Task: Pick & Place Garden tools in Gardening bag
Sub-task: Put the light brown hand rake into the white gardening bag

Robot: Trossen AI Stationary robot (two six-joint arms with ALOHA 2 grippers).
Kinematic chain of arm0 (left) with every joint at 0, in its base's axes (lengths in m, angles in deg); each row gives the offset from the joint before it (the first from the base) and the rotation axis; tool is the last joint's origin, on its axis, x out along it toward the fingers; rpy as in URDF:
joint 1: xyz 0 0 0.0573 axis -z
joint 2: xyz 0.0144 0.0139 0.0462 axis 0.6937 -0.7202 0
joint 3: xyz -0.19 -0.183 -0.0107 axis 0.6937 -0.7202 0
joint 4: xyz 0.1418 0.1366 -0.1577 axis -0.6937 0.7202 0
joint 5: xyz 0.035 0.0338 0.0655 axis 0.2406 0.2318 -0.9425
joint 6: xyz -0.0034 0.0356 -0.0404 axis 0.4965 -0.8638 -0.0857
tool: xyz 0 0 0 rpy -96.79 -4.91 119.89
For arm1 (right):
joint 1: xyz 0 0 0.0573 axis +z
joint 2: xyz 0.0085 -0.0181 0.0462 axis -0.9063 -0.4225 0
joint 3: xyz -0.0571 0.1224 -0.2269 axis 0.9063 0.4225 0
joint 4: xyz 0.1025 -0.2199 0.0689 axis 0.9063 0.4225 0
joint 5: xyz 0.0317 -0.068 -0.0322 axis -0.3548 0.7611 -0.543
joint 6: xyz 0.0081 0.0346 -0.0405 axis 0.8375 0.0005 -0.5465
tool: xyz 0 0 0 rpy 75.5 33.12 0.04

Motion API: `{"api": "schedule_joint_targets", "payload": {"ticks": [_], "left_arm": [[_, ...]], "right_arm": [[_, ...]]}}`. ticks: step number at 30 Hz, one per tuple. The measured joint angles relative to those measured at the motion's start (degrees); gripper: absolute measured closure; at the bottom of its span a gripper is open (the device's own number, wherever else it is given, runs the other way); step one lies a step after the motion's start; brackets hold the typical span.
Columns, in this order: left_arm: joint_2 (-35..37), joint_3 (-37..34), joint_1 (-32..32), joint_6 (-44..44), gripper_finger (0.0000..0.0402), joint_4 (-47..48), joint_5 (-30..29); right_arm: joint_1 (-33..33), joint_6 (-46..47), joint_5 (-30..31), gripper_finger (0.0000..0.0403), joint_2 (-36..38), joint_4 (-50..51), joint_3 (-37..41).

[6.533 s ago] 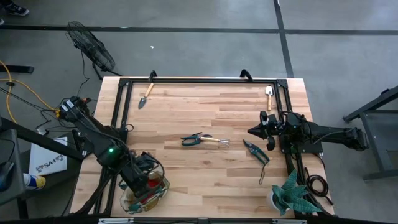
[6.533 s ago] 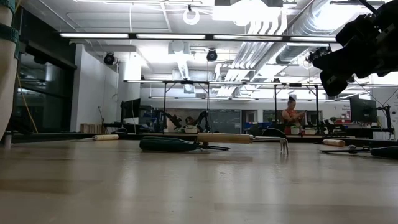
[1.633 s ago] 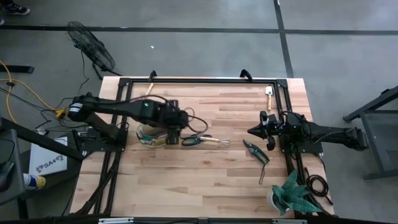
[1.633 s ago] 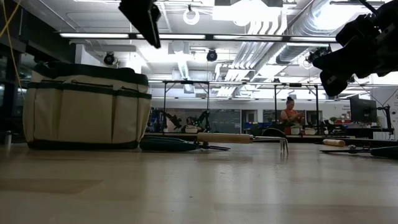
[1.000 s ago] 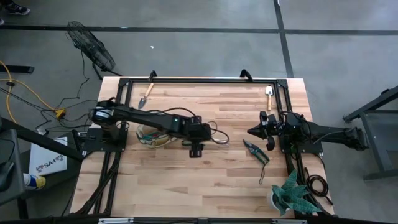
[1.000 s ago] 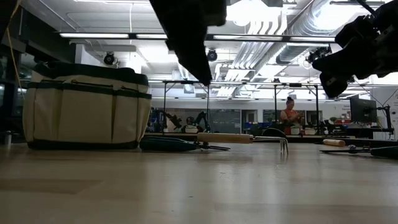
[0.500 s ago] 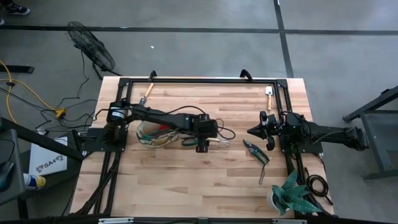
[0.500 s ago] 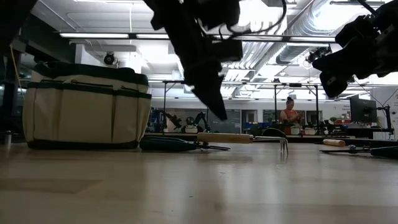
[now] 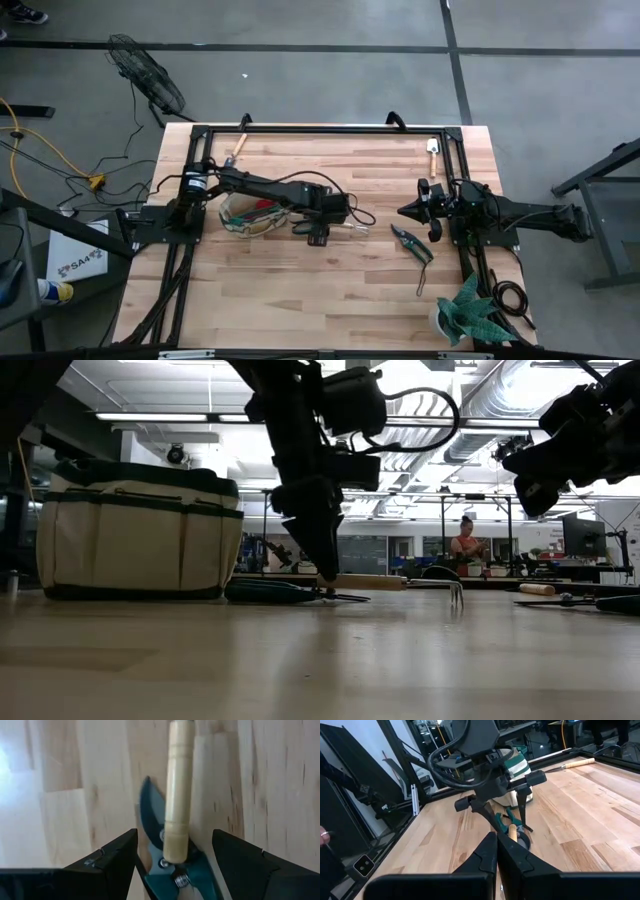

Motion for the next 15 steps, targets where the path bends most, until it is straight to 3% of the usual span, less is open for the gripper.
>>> {"api": "schedule_joint_targets", "payload": {"ticks": [15], "left_arm": [[-0.8,0.0,0.0,-1.5,0.0250,-0.5,-0.8]], "right_arm": [[0.0,0.0,0.0,0.0401,0.0,0.0,0.0]]}}
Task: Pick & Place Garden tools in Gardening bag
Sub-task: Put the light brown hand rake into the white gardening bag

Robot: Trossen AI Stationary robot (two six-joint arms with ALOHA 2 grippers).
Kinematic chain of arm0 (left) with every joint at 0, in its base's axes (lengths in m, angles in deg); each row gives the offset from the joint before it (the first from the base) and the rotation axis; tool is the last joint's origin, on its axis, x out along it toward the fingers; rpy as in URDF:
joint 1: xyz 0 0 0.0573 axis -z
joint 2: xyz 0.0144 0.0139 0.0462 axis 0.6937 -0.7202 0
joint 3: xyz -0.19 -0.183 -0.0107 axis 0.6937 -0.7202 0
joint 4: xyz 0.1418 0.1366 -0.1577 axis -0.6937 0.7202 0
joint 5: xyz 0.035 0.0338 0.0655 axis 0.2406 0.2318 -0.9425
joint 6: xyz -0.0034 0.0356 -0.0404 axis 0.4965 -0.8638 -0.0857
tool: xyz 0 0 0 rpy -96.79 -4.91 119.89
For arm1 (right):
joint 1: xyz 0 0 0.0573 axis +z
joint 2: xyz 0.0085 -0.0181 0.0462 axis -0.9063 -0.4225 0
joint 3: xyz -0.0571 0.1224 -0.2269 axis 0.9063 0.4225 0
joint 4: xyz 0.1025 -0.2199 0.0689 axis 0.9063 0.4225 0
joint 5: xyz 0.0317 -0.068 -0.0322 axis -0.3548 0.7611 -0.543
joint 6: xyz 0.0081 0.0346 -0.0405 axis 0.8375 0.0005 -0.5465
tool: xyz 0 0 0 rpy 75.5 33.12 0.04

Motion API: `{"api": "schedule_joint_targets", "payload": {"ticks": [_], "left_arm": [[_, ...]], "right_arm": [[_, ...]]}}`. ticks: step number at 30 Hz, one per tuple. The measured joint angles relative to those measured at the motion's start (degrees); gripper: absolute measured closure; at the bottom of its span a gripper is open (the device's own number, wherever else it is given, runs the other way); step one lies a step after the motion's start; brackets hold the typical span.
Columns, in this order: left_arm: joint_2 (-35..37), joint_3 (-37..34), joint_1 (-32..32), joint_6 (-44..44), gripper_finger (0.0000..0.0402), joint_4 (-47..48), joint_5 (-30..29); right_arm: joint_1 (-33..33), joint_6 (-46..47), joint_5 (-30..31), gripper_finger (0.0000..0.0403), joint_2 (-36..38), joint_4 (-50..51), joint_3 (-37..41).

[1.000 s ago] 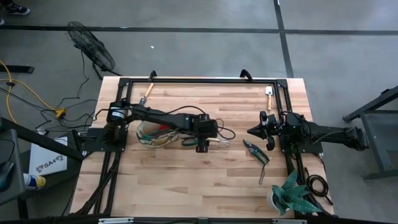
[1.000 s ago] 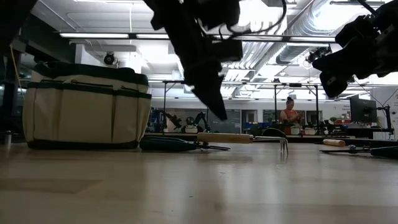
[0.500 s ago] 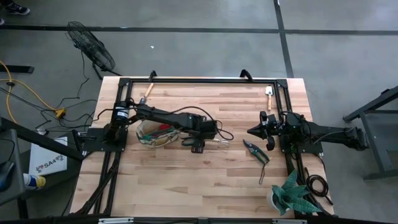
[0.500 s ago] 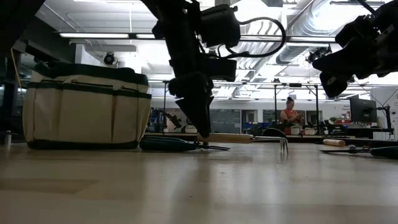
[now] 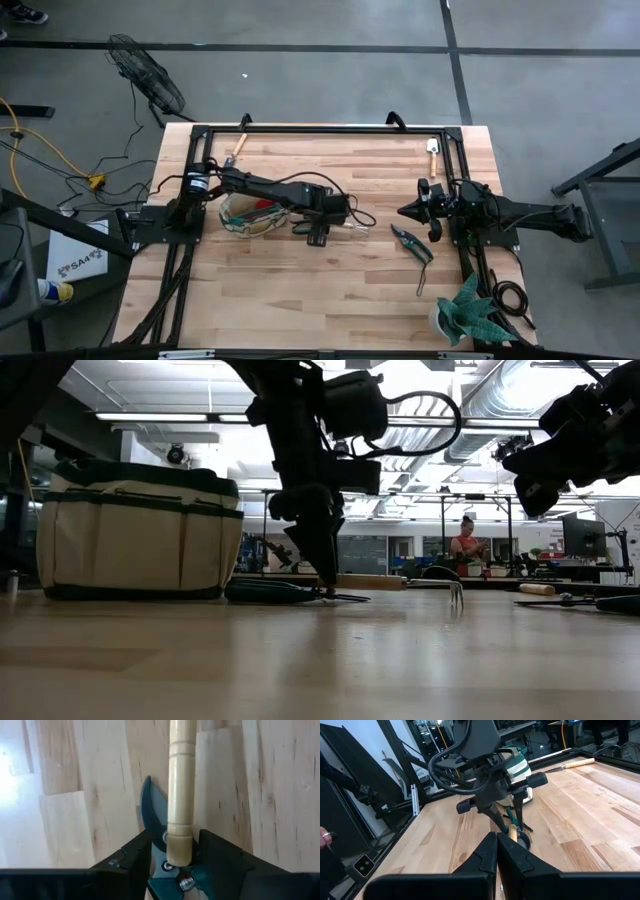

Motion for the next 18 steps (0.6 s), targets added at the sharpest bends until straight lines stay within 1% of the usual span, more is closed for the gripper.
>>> {"api": "schedule_joint_targets", "payload": {"ticks": [12,18], "left_arm": [[0.0,-0.3,0.0,0.4,0.0322,0.5,0.4],[-0.4,-0.2,0.0,0.4,0.0338,0.6,0.5]], "right_arm": [[0.0,0.0,0.0,0.0401,0.0,0.0,0.0],[0.0,0.0,0.0,0.0401,0.0,0.0,0.0]]}}
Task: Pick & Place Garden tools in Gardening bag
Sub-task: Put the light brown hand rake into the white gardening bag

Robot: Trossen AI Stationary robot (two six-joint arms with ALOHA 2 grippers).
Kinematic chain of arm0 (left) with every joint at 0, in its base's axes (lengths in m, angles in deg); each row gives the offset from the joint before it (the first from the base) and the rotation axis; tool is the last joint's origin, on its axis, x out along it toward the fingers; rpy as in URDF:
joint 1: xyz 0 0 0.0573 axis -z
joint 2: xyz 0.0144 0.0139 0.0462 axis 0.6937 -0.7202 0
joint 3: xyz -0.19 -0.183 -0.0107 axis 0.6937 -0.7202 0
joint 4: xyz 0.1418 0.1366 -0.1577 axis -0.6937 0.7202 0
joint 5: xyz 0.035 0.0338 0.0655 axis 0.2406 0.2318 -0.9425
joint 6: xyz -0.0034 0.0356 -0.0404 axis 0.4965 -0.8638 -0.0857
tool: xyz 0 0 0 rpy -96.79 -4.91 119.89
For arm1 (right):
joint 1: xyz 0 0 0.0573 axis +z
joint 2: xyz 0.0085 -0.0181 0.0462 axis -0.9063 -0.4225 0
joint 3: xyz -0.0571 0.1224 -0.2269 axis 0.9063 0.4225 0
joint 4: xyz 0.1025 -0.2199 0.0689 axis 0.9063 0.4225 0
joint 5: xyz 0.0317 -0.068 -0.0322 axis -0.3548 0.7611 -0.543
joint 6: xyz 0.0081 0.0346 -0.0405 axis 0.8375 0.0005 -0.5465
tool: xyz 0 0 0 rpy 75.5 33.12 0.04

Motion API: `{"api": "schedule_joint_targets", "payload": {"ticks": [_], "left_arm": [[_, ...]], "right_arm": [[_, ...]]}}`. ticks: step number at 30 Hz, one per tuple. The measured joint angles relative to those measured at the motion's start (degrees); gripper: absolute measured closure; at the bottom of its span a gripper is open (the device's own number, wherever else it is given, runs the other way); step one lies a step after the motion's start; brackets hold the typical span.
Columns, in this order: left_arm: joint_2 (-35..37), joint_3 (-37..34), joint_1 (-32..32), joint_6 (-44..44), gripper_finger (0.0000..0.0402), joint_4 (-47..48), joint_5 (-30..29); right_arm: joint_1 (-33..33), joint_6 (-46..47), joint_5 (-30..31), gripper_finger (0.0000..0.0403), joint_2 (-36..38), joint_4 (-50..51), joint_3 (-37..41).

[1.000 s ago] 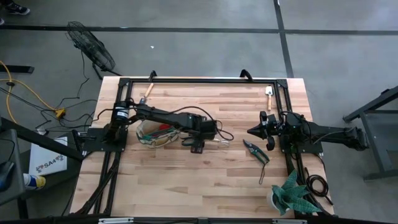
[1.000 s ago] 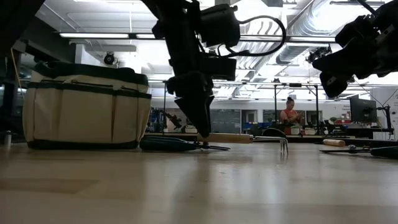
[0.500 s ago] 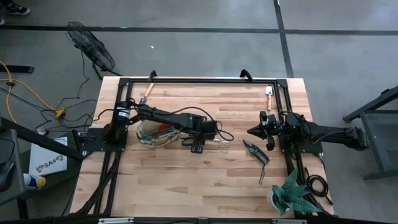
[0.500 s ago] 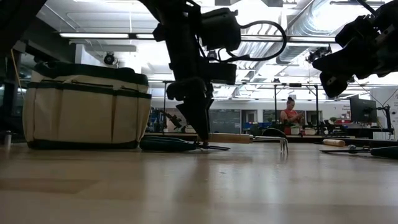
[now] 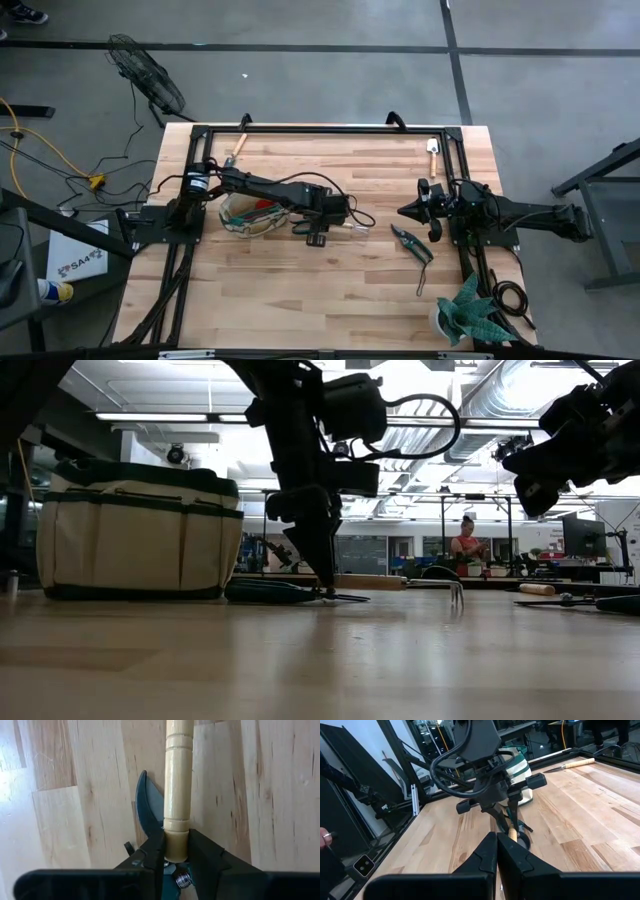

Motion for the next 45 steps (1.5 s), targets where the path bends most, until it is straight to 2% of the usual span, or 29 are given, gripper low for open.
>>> {"api": "schedule_joint_targets", "payload": {"ticks": [5,10,13,21,28,38,45], "left_arm": [[-0.1,0.3,0.4,1.0,0.0341,0.7,0.0],[0.0,5.6,0.4,2.1,0.0343,9.7,-1.4],[0.3,10.9,0.8,-2.2,0.0343,17.4,-3.2],[0.3,26.7,2.0,-12.7,0.0343,30.7,-10.2],[0.4,37.0,5.4,-26.3,0.0344,35.3,-17.6],[0.4,38.2,11.0,-47.1,0.0344,34.0,-37.5],[0.4,37.8,11.3,-49.9,0.0344,33.9,-41.5]], "right_arm": [[0.0,0.0,0.0,0.0401,0.0,0.0,0.0],[0.0,0.0,0.0,0.0401,0.0,0.0,0.0],[0.0,0.0,0.0,0.0401,0.0,0.0,0.0],[0.0,0.0,0.0,0.0400,-0.1,0.0,0.0],[0.0,0.0,0.0,0.0400,-0.1,0.0,0.0],[0.0,0.0,0.1,0.0400,-0.1,0.0,0.0],[0.0,-2.8,9.4,0.0400,-0.1,0.4,0.0]]}}
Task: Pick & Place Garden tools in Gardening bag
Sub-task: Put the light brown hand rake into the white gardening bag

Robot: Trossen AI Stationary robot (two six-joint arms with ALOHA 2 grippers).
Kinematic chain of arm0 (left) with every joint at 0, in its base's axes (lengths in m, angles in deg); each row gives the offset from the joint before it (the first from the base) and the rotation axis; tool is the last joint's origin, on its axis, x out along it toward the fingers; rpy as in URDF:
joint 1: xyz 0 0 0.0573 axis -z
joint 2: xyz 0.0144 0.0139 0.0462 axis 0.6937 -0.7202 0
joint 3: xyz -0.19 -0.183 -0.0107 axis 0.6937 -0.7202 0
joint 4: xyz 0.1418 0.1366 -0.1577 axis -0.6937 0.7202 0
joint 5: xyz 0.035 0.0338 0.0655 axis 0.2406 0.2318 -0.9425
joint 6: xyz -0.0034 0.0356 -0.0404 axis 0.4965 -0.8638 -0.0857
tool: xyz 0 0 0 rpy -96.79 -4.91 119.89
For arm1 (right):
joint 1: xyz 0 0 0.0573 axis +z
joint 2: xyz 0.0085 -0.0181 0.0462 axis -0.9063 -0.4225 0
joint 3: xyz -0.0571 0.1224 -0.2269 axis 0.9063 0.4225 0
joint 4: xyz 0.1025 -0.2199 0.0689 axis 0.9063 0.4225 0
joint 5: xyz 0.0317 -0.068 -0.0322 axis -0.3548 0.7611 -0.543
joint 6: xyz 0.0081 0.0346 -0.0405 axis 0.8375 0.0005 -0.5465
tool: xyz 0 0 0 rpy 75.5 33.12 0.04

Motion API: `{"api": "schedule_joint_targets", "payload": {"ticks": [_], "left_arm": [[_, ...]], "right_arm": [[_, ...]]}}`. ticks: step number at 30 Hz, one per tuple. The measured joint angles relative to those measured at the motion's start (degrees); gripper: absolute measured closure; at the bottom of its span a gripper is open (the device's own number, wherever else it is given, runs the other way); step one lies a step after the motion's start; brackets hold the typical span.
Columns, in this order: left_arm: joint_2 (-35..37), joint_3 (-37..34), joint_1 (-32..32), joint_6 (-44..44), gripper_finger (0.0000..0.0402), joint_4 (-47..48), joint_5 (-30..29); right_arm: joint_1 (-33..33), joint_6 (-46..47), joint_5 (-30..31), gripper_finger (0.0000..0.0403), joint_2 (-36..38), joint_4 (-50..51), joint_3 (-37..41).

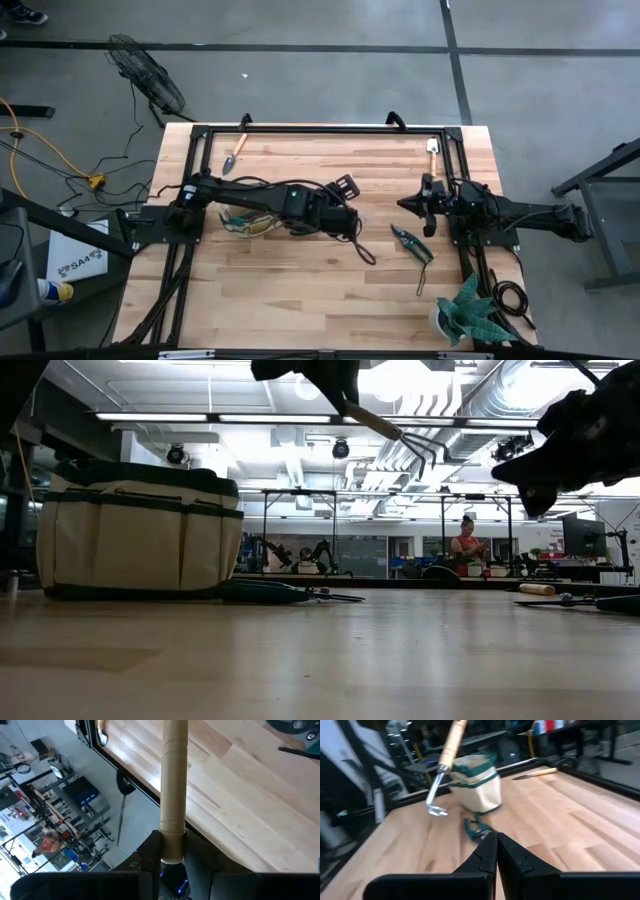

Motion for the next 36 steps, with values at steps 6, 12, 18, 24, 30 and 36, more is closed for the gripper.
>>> {"api": "schedule_joint_targets", "payload": {"ticks": [6,12,18,24,30,36], "left_arm": [[0.0,0.0,0.0,0.0,0.0344,-0.8,-0.2],[0.0,0.0,0.0,0.0,0.0344,-1.3,-1.0],[0.0,0.0,0.0,0.0,0.0344,-2.7,-1.2],[0.0,0.0,0.0,0.0,0.0344,-2.7,-1.3],[0.0,0.0,0.0,0.3,0.0344,-2.7,-1.3],[0.0,0.0,0.0,0.4,0.0344,-2.7,-1.2]], "right_arm": [[0.0,1.4,1.7,0.0400,0.0,-1.7,0.0],[0.0,28.8,2.9,0.0400,-0.2,-6.4,0.0],[0.5,40.4,1.6,0.0400,-0.8,-9.7,0.0],[0.6,45.5,1.9,0.0400,-0.9,-11.6,0.0],[0.6,46.5,4.9,0.0401,-0.9,-11.6,0.0],[0.6,42.6,2.7,0.0401,-1.0,-15.0,0.0]]}}
